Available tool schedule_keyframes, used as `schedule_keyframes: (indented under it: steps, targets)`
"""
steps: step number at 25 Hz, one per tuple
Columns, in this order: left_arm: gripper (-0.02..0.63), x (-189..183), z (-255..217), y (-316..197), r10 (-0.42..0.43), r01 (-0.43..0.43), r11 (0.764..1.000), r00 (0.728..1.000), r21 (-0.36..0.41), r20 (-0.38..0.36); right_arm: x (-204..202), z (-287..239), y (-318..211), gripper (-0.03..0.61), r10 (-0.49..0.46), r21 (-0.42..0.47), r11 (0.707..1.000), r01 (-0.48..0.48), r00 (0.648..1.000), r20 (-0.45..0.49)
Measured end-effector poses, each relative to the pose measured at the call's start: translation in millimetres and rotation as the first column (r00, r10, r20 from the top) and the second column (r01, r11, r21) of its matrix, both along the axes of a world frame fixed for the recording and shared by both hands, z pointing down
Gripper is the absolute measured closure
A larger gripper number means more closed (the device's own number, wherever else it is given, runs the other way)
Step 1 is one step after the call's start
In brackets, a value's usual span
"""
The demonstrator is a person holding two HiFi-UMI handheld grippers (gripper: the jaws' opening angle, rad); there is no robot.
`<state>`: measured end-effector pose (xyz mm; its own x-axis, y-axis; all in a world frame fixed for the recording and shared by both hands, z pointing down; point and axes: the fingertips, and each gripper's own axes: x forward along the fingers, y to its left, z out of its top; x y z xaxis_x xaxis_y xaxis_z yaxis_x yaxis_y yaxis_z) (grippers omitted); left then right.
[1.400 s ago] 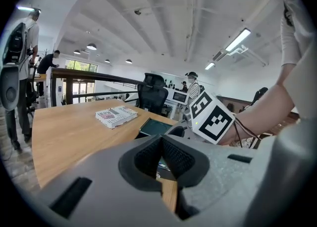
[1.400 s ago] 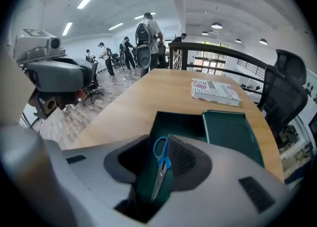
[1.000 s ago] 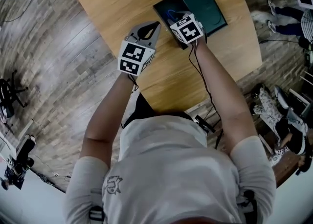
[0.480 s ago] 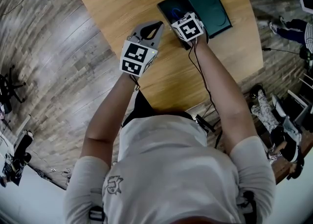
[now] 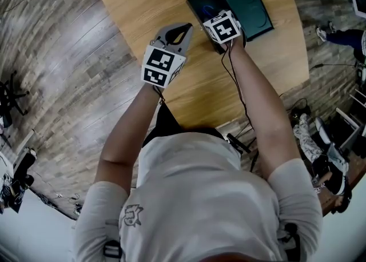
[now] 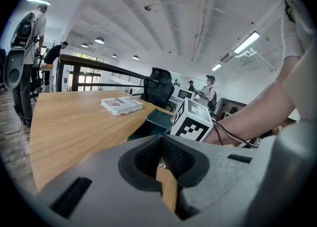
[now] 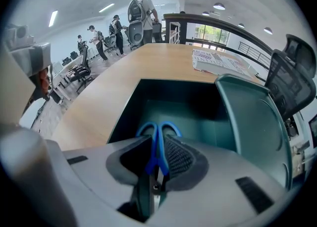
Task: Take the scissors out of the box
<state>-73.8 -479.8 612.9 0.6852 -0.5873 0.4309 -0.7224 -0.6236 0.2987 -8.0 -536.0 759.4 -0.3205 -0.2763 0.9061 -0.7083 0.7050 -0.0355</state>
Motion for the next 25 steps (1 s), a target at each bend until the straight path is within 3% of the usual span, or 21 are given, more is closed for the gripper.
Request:
schedule_keyframes:
  steps: [8,15,25]
  targets:
    - [0.609,1.0,-9.4,36.1,-0.015,0.015,1.000,1.000,0.017,0.019,-2.8,-35.4,10.6,0.489,-0.004,0.098,0.995,-0.001,0.999,0.049]
    - [0.609,18.4,-37.1,68.1,-0.007,0.004,0.997,0.999,0.073,0.043,1.8,-101.5,20.2,0.489,-0.022,0.233,0.973,-0.006,0.993,0.118]
    - [0.609,37.7,-94.0,135.9,-0.023,0.012,0.983,0.998,0.183,0.059,22.0,-191.6,85.5,0.489,-0.018,0.348,0.935,-0.064,0.974,0.227]
